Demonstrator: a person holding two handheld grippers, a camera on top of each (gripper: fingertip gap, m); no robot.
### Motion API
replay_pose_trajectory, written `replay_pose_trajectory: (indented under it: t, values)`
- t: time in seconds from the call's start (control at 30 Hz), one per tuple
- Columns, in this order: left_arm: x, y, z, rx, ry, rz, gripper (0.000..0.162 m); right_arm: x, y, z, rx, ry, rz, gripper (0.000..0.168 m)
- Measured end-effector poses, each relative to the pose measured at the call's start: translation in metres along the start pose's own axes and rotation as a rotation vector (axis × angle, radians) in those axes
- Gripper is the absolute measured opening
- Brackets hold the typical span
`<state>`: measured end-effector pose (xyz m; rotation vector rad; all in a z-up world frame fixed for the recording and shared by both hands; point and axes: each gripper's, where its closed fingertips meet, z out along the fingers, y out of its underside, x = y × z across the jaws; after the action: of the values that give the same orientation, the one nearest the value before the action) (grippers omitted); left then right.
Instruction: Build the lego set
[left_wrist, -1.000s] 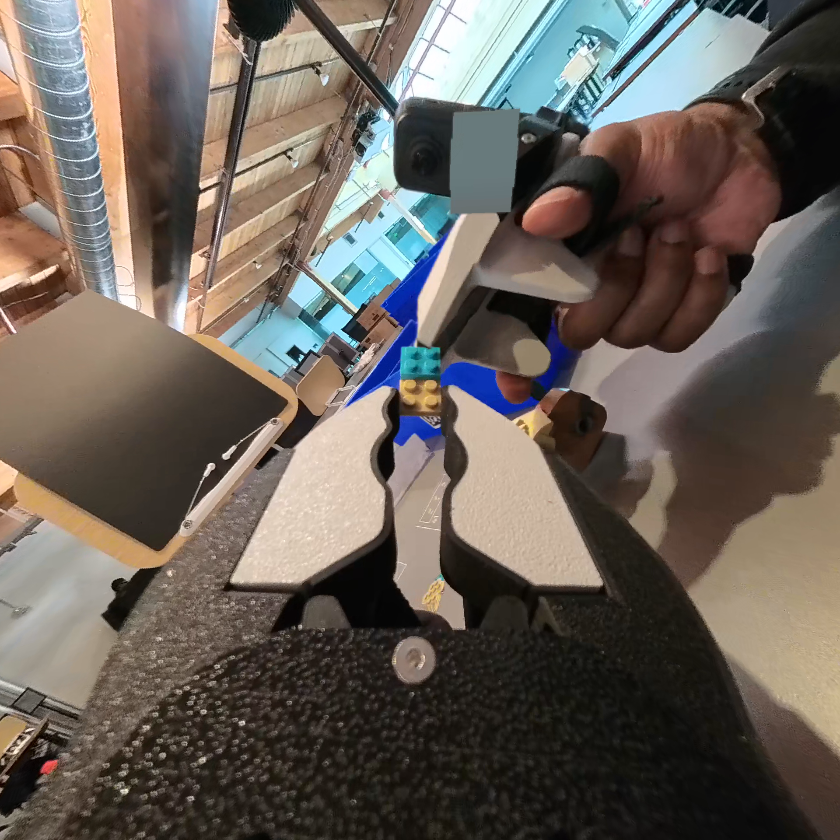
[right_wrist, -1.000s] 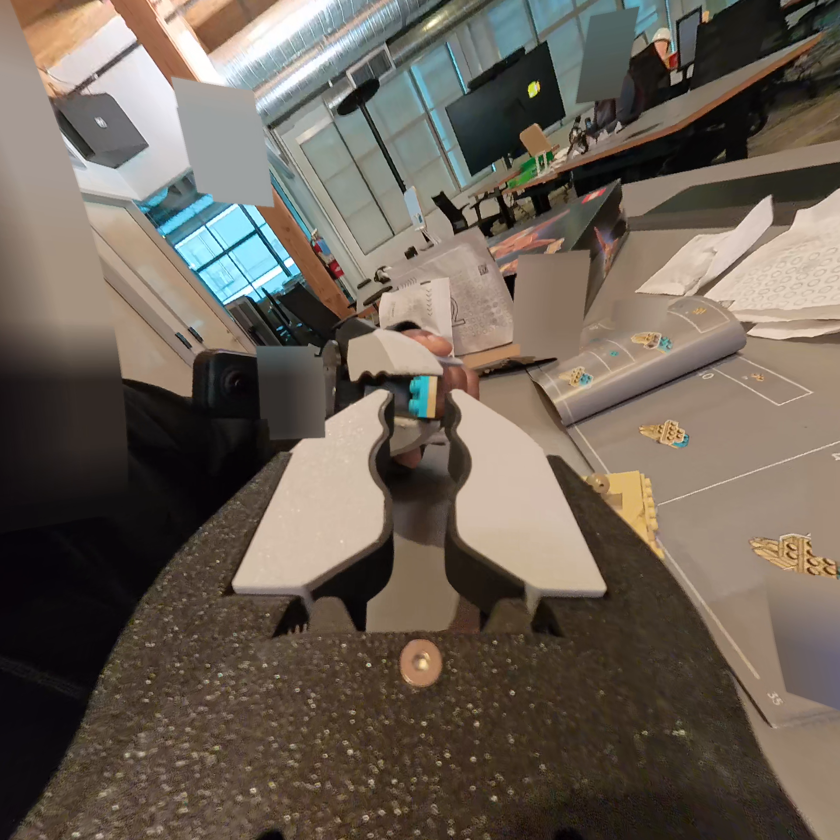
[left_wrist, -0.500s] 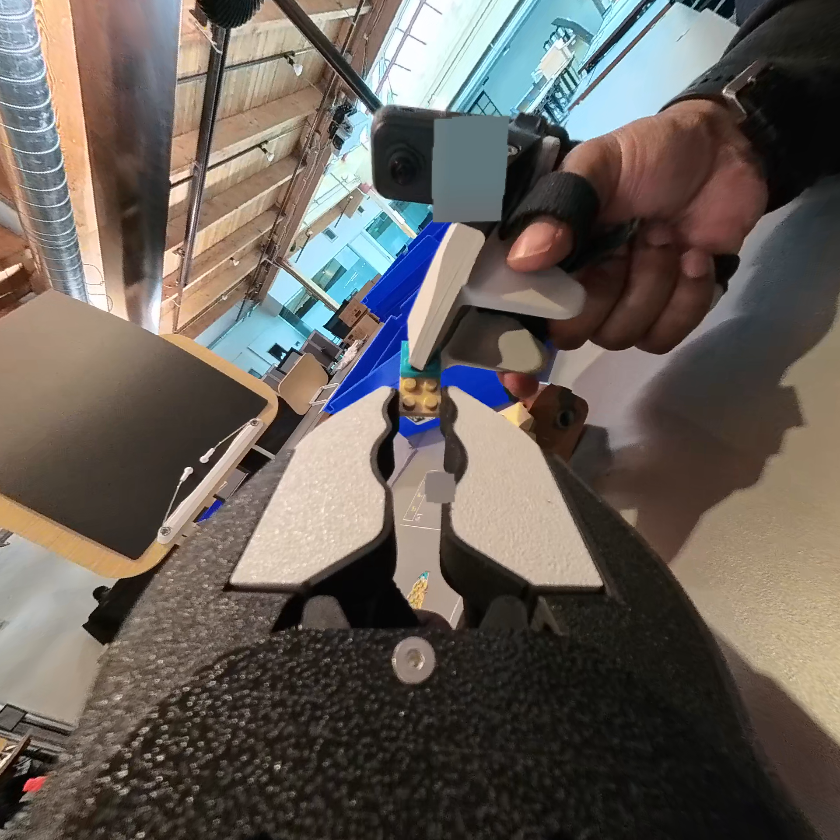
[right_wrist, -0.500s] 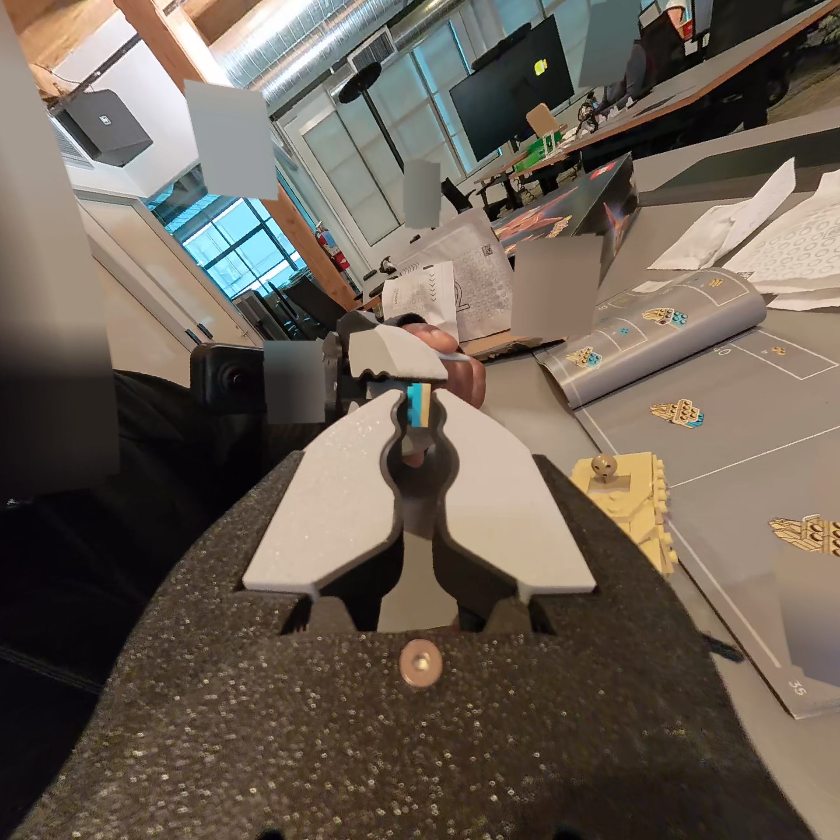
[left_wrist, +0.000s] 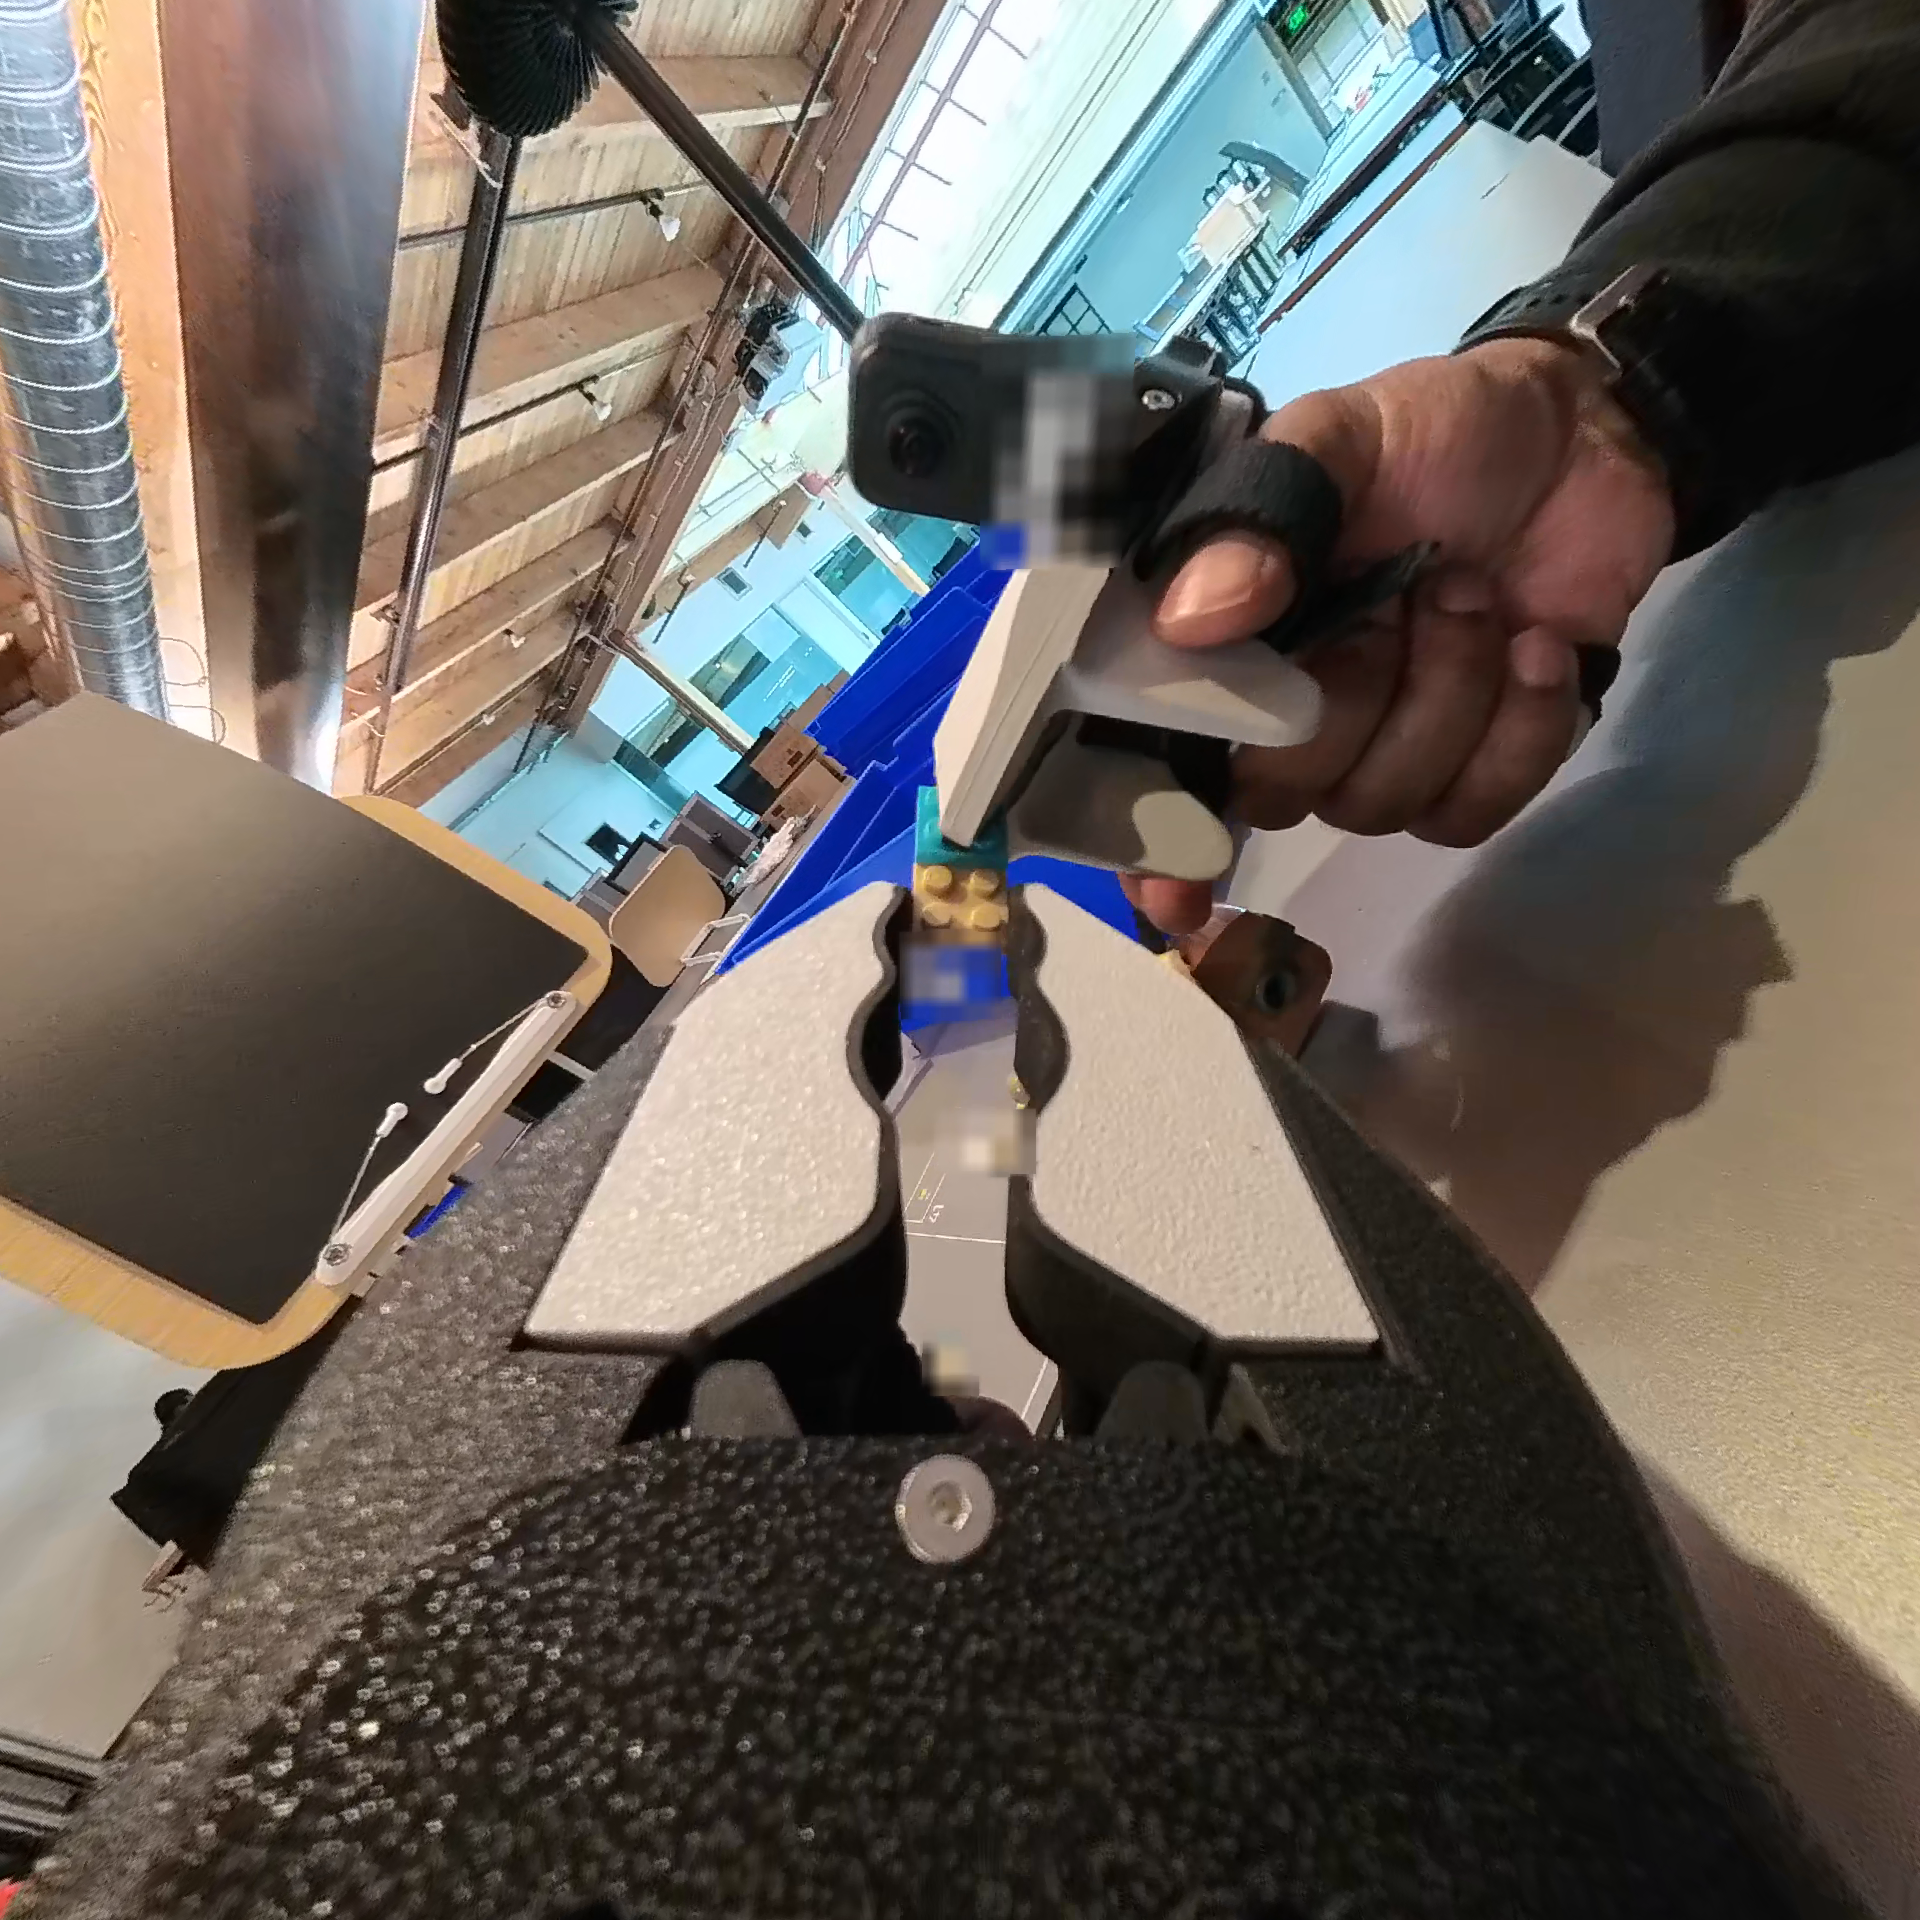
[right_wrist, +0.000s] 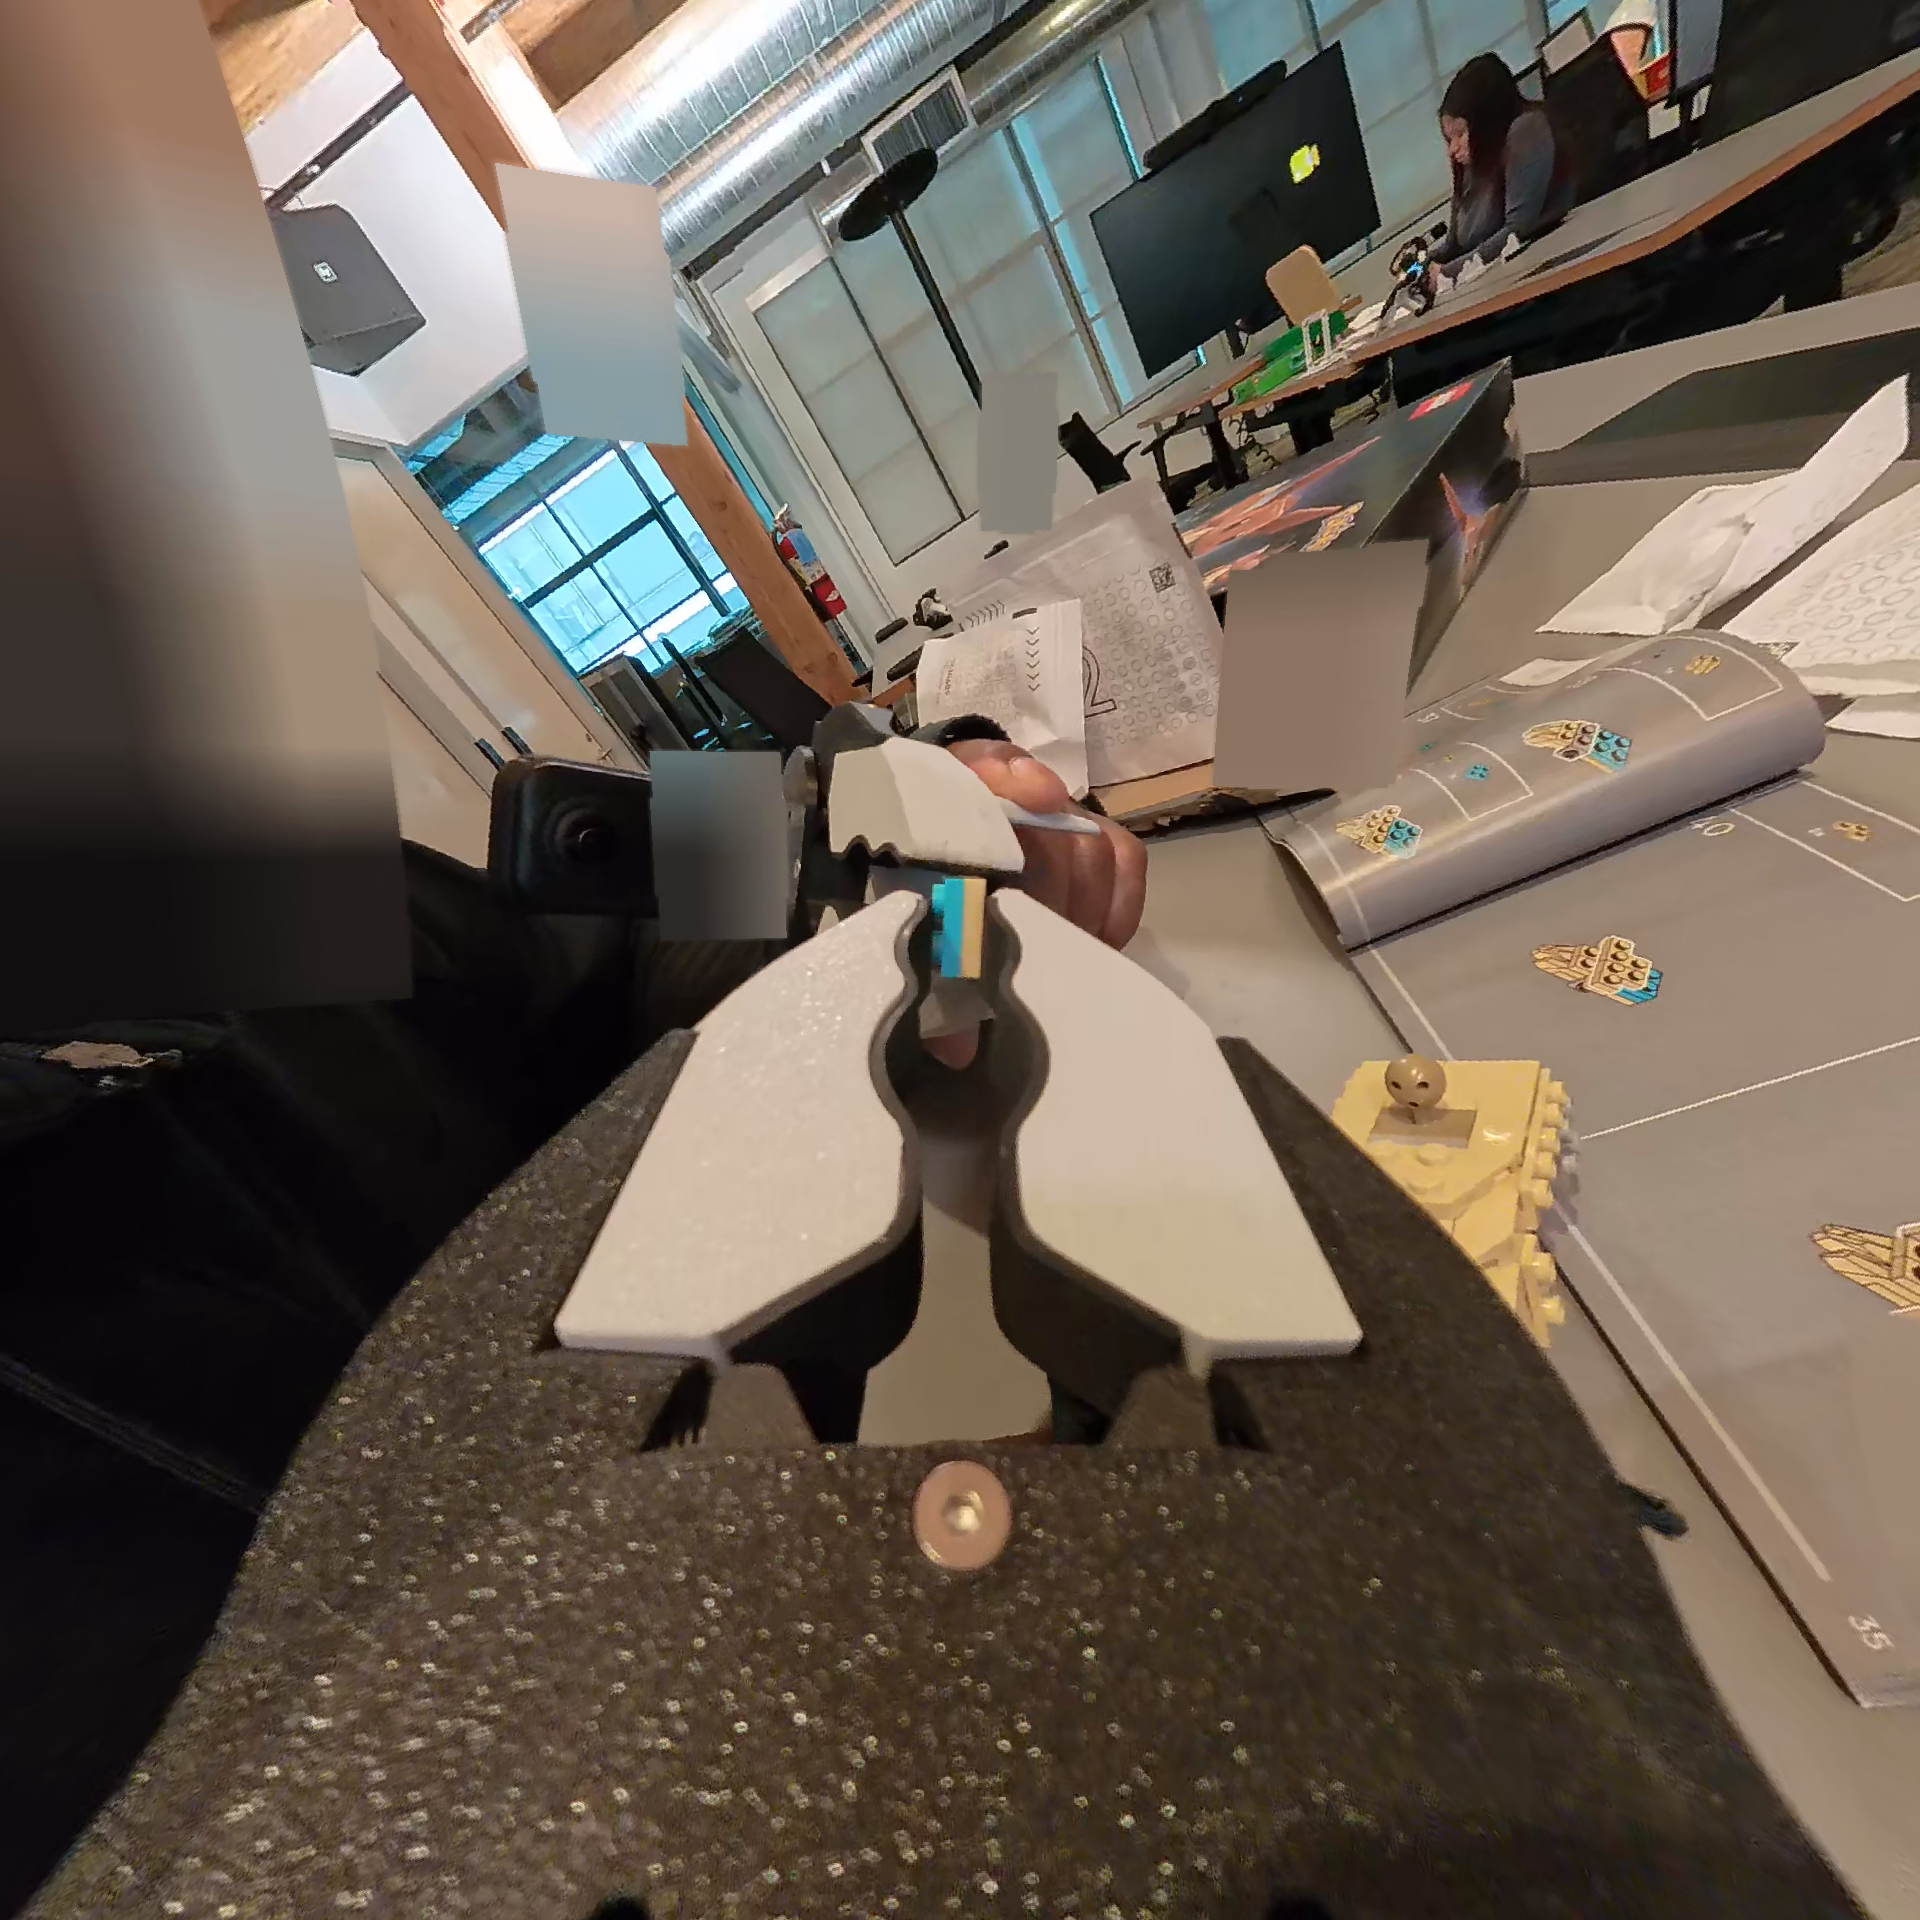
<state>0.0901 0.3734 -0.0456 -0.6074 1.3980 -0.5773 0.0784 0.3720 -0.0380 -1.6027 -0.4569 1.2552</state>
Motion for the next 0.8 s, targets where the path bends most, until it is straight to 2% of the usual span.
replay_pose_trajectory:
  t: [0.3,0.8]
  values:
    - [0.0032,0.0001,0.0002,-0.002,0.015,0.016,0.017,0.0001,-0.0065,-0.0034,0.053,-0.024,0.066,0.008]
    - [0.0071,0.0061,0.0023,-0.032,0.033,0.012,0.017,0.0067,-0.0015,-0.0051,0.021,0.014,0.044,0.008]
